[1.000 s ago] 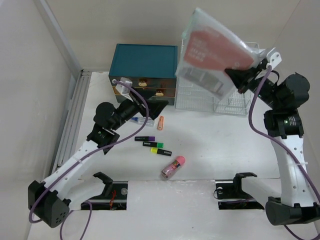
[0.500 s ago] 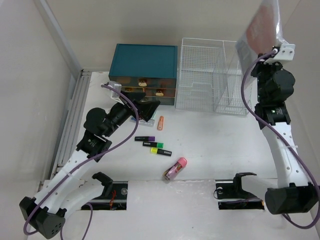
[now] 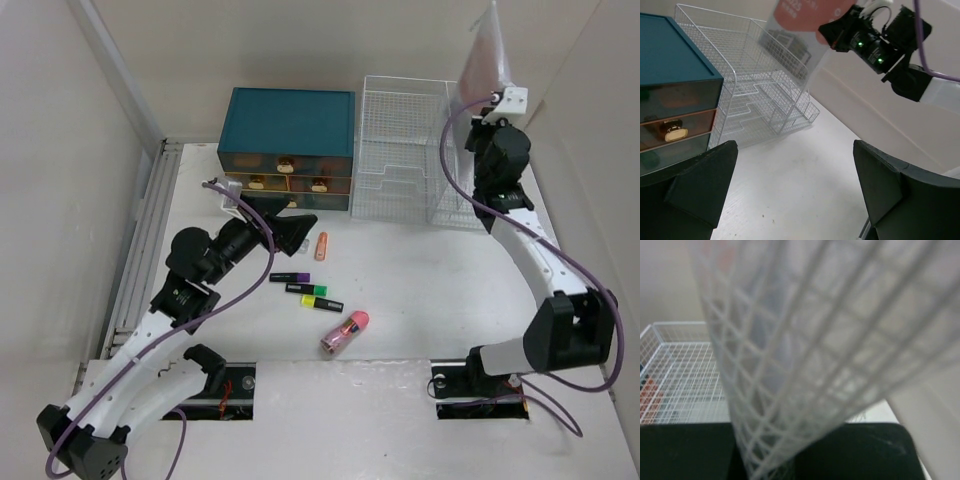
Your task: Organize the desk
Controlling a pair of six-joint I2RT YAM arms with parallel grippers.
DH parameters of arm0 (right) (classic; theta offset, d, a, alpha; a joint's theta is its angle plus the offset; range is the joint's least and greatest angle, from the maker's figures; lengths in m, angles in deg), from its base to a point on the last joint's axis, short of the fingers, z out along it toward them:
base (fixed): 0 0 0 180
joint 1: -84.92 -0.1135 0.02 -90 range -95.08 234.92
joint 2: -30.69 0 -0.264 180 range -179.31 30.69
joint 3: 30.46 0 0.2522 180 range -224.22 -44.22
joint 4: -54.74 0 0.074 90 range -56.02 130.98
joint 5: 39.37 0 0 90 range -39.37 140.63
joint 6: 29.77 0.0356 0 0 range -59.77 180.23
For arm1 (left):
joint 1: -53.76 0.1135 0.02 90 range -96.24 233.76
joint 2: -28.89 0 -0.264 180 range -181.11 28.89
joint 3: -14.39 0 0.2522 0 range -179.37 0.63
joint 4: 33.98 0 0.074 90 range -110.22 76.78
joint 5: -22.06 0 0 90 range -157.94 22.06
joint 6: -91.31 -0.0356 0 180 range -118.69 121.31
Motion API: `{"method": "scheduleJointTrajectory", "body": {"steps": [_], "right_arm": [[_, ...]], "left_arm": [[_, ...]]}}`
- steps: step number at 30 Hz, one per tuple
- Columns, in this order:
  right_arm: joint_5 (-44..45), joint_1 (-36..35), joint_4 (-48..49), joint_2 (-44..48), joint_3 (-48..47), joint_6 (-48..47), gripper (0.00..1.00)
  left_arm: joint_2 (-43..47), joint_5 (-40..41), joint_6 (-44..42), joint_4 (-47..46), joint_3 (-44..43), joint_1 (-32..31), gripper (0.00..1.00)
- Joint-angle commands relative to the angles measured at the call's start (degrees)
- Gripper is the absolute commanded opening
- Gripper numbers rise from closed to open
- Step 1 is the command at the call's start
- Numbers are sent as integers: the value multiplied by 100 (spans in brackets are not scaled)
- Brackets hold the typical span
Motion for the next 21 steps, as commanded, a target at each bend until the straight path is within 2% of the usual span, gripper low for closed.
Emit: {"method": "scheduleJointTrajectory", "body": {"steps": [1, 6, 21], "right_arm": [[19, -48, 947, -252, -192, -46, 0], [-201, -101, 1334, -981, -350, -353, 0], [-763, 355, 2054, -1711, 255, -301, 0]], "left_arm": [[205, -62, -50, -172, 123, -5, 100], [205, -124, -50, -172, 185, -5, 100], [73, -18, -50, -224, 308, -5, 100]]}}
